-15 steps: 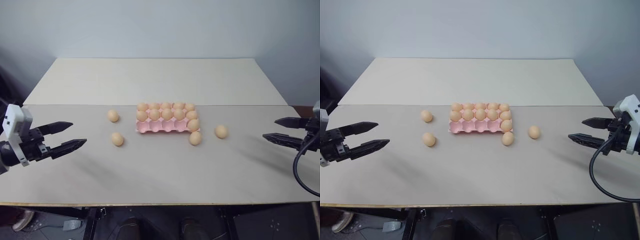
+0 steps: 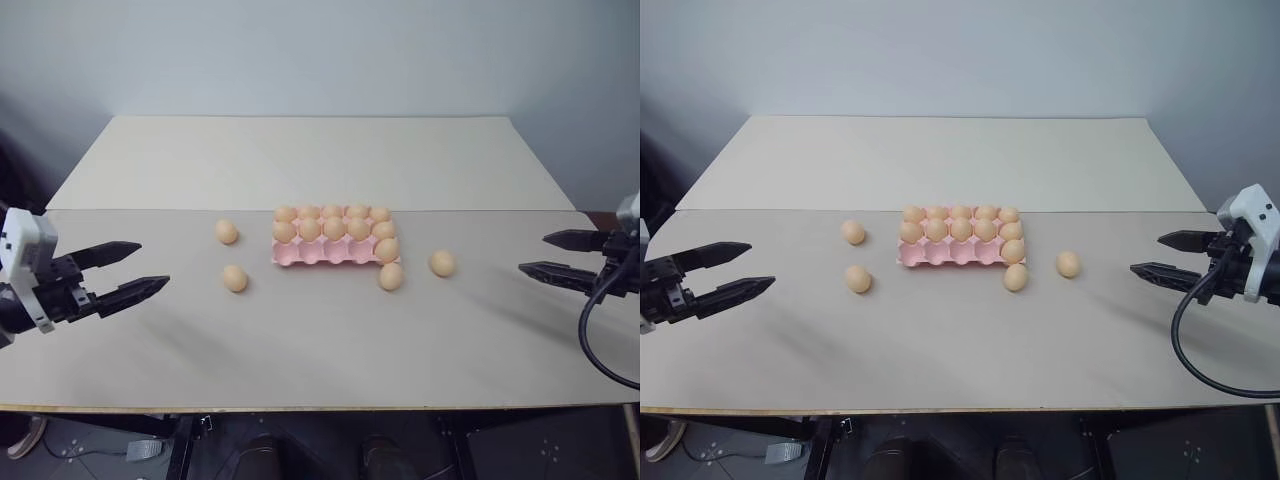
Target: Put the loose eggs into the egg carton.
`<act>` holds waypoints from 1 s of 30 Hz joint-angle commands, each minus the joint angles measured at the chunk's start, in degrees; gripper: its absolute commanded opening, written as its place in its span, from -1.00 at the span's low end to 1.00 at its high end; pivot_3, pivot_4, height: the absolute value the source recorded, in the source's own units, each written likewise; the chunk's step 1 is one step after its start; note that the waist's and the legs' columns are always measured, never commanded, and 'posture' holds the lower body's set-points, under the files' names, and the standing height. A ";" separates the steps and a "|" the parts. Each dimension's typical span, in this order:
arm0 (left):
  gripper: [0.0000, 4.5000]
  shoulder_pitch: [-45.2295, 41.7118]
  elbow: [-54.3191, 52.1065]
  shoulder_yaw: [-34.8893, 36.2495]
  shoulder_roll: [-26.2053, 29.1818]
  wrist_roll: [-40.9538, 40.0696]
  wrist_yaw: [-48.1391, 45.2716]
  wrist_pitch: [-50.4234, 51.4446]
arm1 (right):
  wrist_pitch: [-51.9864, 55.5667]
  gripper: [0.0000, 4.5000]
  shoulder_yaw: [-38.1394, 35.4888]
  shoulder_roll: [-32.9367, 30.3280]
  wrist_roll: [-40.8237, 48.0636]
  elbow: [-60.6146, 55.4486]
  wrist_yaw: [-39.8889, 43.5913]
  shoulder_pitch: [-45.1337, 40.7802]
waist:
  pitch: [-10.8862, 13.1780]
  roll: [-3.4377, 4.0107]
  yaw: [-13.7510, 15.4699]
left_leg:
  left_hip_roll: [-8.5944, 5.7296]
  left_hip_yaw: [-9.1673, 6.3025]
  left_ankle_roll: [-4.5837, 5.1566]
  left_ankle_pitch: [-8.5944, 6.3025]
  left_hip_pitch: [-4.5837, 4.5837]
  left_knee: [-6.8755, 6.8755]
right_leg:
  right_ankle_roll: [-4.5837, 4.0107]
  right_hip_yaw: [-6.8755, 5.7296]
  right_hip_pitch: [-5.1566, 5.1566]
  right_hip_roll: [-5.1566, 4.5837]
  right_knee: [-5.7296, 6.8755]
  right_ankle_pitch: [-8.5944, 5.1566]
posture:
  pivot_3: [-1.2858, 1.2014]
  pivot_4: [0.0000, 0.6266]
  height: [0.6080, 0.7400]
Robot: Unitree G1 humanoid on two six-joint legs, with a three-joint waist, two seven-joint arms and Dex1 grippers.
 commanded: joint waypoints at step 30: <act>0.99 -4.74 -25.45 -26.33 -16.91 2.12 21.23 0.35 | 42.00 1.00 17.94 26.54 -12.22 0.83 -44.77 -30.06 | -0.01 0.01 -0.04 | -0.05 -0.09 -0.06 0.05 -0.16 0.05 | 0.00 0.02 -0.10 -0.01 0.03 0.02 | 0.03 -0.52 1.00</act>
